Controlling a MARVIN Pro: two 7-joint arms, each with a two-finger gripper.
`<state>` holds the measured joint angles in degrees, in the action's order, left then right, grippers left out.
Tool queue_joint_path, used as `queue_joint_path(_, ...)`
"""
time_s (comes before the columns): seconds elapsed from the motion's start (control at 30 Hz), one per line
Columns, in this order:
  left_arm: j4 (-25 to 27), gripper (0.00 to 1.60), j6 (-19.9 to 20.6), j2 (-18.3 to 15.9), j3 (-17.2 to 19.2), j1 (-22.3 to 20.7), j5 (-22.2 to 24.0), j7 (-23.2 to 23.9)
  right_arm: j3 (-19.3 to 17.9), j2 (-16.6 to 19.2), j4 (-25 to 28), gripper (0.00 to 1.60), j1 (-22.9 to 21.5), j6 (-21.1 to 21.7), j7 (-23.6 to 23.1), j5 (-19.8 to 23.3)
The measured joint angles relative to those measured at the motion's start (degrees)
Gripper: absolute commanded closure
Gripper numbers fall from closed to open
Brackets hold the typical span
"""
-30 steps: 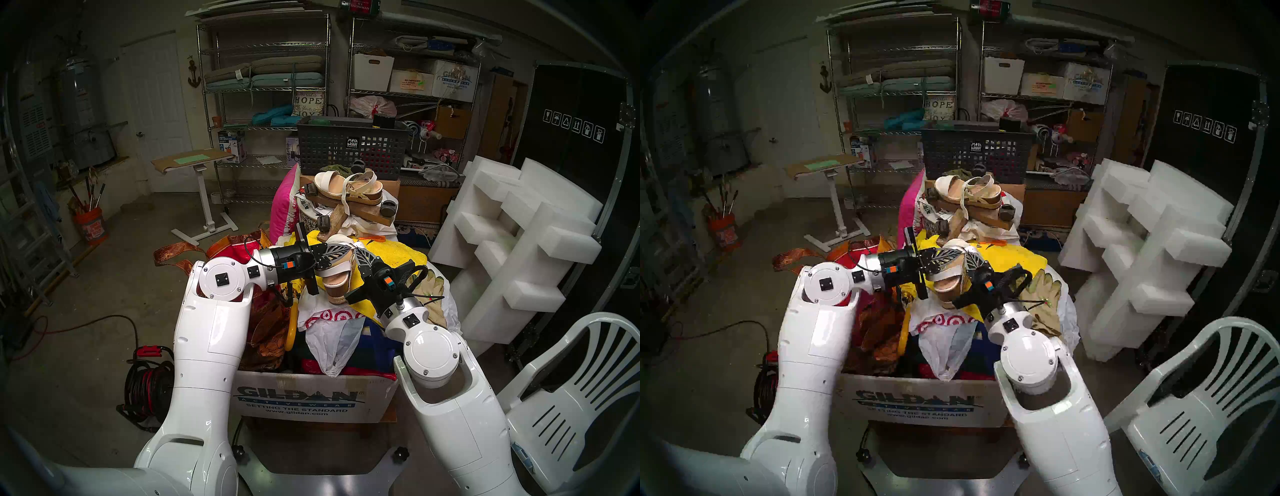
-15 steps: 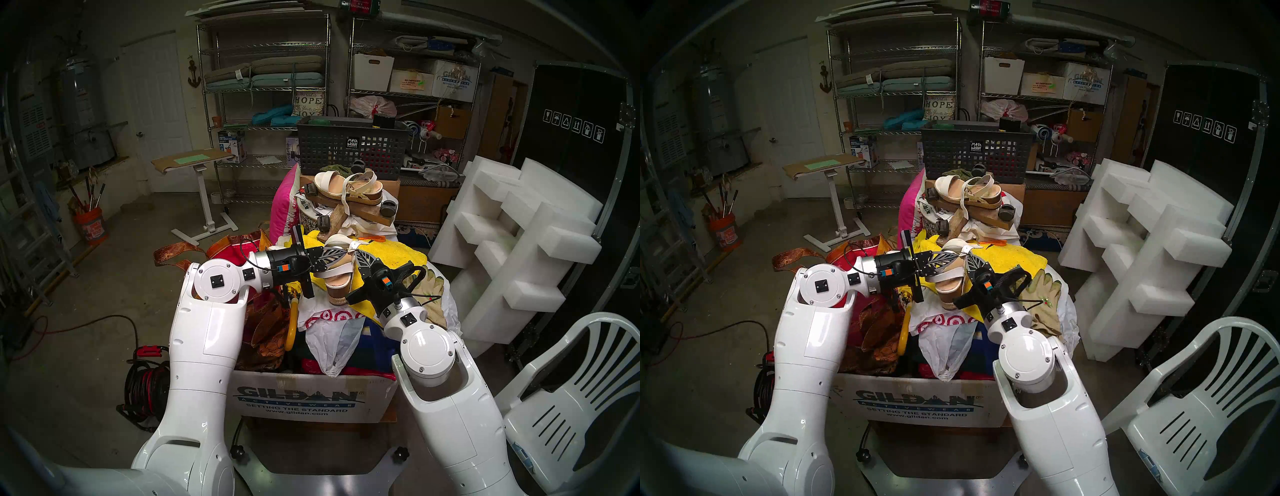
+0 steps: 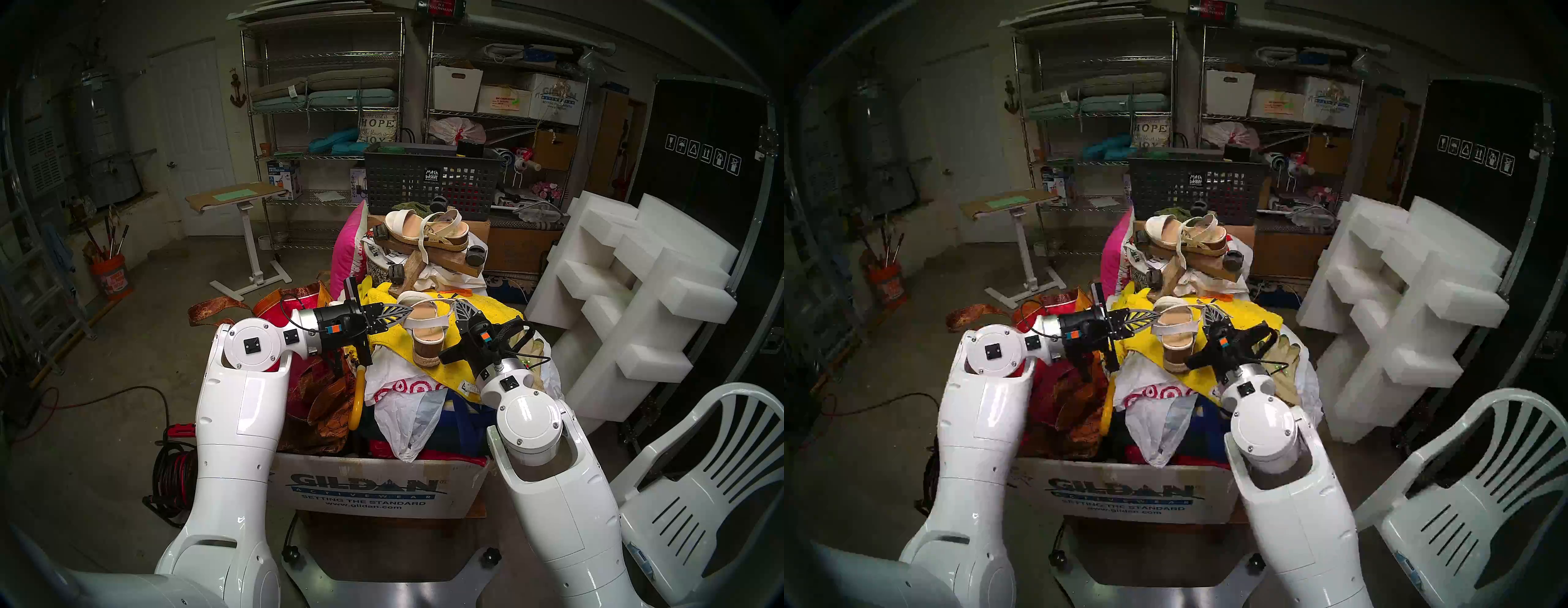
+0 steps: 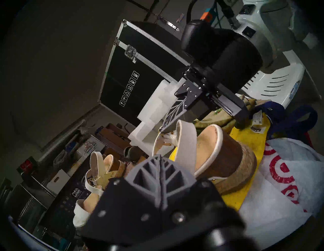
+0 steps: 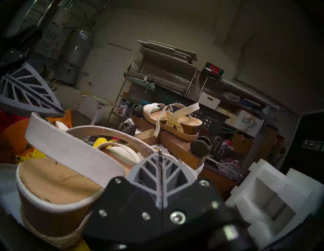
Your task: Unbuckle a shoe
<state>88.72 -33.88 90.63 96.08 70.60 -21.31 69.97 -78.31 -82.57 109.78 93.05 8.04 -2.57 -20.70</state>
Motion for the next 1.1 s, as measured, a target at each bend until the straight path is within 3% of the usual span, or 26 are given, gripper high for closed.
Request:
queue_joint_path(0.13, -0.3, 1.45, -0.4, 0.6, -0.2, -0.3, 0.0, -0.4, 0.3, 0.0, 0.4, 1.6, 0.3, -0.1, -0.3, 0.6)
queue_joint_path(0.33, -0.2, 1.14, -0.6, 1.7, -1.6, -1.0, 0.3, -0.7, 0.8, 0.0, 0.9, 1.6, 0.7, -0.2, -0.9, 1.2)
queue_joint_path(0.57, -0.2, 0.95, -0.7, 2.4, -2.7, -2.3, -0.1, -1.0, 0.9, 0.0, 1.2, 1.6, 1.1, -0.4, -1.3, 1.7)
queue_joint_path(1.1, -6.3, 0.88, -0.7, 2.4, -4.0, -6.6, -5.8, -1.6, 0.2, 0.5, 2.5, 1.6, 2.4, -1.1, -1.7, 2.4)
